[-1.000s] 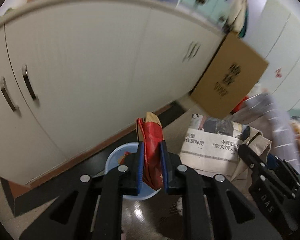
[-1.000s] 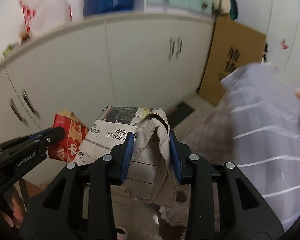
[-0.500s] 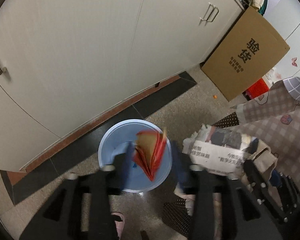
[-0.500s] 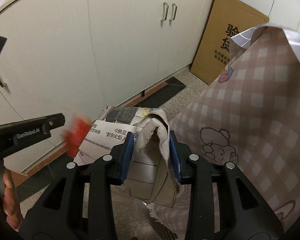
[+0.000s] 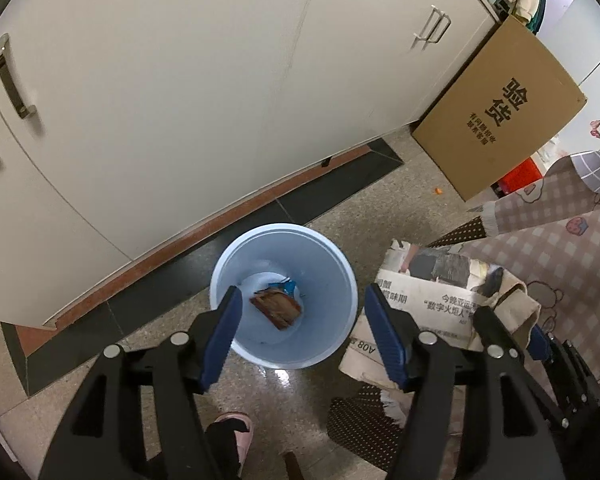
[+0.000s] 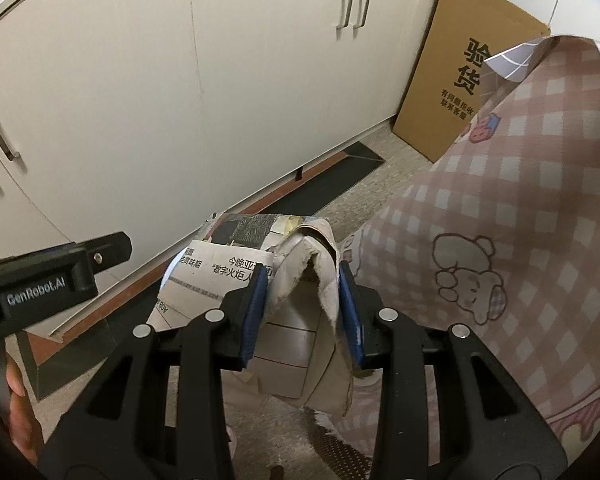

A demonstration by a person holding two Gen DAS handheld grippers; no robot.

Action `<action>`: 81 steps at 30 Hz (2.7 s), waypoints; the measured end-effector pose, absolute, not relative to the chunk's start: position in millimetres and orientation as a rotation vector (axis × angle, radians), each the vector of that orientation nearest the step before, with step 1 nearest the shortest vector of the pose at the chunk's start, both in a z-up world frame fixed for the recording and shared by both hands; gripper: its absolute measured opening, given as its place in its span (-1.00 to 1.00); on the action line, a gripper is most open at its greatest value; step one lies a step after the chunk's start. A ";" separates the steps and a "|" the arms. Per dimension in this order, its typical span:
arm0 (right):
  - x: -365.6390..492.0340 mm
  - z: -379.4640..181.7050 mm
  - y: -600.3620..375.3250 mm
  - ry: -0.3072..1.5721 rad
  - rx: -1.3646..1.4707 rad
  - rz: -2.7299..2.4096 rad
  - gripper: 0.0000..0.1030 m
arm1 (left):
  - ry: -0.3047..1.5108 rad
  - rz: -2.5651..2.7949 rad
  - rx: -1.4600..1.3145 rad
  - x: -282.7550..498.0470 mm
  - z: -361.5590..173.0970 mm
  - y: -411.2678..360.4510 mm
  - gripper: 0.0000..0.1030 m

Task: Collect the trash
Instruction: 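Carry the red bag to the bin and open the left gripper while the right gripper holds the paper, then open the right gripper over the bin to drop the beige paper, then move both grippers back over the table, then grasp the tan paper piece with the left gripper while the right gripper grasps a white wrapper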

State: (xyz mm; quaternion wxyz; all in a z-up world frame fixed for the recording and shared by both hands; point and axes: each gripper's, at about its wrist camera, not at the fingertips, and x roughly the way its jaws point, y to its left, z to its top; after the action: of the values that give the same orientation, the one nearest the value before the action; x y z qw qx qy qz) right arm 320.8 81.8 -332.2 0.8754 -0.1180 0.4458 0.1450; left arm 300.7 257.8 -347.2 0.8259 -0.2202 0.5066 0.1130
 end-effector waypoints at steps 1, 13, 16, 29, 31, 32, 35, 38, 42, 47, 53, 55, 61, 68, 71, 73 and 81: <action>321.3 -332.9 83.8 0.932 -0.245 0.307 -0.31 | 1.075 0.243 -0.470 299.8 -348.0 258.3 0.21; 332.0 -336.6 107.5 0.936 -0.138 0.397 -0.09 | 1.045 0.326 -0.484 287.2 -337.5 279.0 0.28; 336.5 -336.8 111.2 0.936 -0.109 0.401 0.21 | 1.036 0.339 -0.475 284.2 -331.9 283.0 0.29; 308.3 -297.0 100.1 0.900 -0.079 0.422 0.21 | 0.984 0.324 -0.494 265.0 -297.2 275.4 0.31; 301.9 -280.2 95.0 0.875 -0.058 0.436 0.21 | 0.966 0.303 -0.545 258.0 -286.3 275.9 0.31; 298.0 -269.9 92.3 0.861 -0.045 0.447 0.20 | 0.945 0.298 -0.577 251.8 -276.8 276.5 0.31; 285.2 -236.3 82.1 0.811 0.001 0.485 0.20 | 0.860 0.300 -0.595 234.5 -243.8 271.5 0.31; 270.0 -200.6 68.2 0.747 0.037 0.515 0.21 | 0.782 0.285 -0.582 218.7 -208.6 259.7 0.37; 248.5 -156.4 40.4 0.660 0.080 0.519 0.26 | 0.704 0.214 -0.569 204.4 -165.1 234.0 0.41; 227.1 -121.4 -20.6 0.585 0.121 0.427 0.26 | 0.671 0.109 -0.526 206.4 -132.1 185.1 0.44; 214.5 -113.0 -120.3 0.535 0.175 0.221 0.30 | 0.719 -0.068 -0.480 226.8 -121.4 101.4 0.44; 212.0 -114.5 -155.2 0.530 0.196 0.145 0.30 | 0.744 -0.147 -0.470 236.8 -122.5 68.1 0.44; 205.8 -126.0 -237.4 0.537 0.258 -0.012 0.34 | 0.792 -0.293 -0.338 265.1 -129.0 -23.0 0.44; 206.2 -146.3 -287.4 0.570 0.330 -0.064 0.39 | 0.845 -0.328 -0.201 297.8 -141.2 -85.4 0.45; 207.5 -153.3 -294.0 0.589 0.353 -0.059 0.40 | 0.850 -0.321 -0.181 308.7 -146.6 -96.1 0.45; 210.5 -156.9 -298.4 0.599 0.366 -0.053 0.40 | 0.861 -0.313 -0.169 315.3 -152.4 -99.9 0.44; 221.8 -160.7 -301.2 0.657 0.408 0.010 0.45 | 0.871 -0.394 -0.186 322.7 -156.3 -100.7 -0.87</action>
State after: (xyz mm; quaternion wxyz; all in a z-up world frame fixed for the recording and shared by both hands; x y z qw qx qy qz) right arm 221.8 -301.2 -160.7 0.9262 0.1991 0.3201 0.0050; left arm 322.7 -100.7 -156.3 0.8837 -0.0892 0.4187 -0.1894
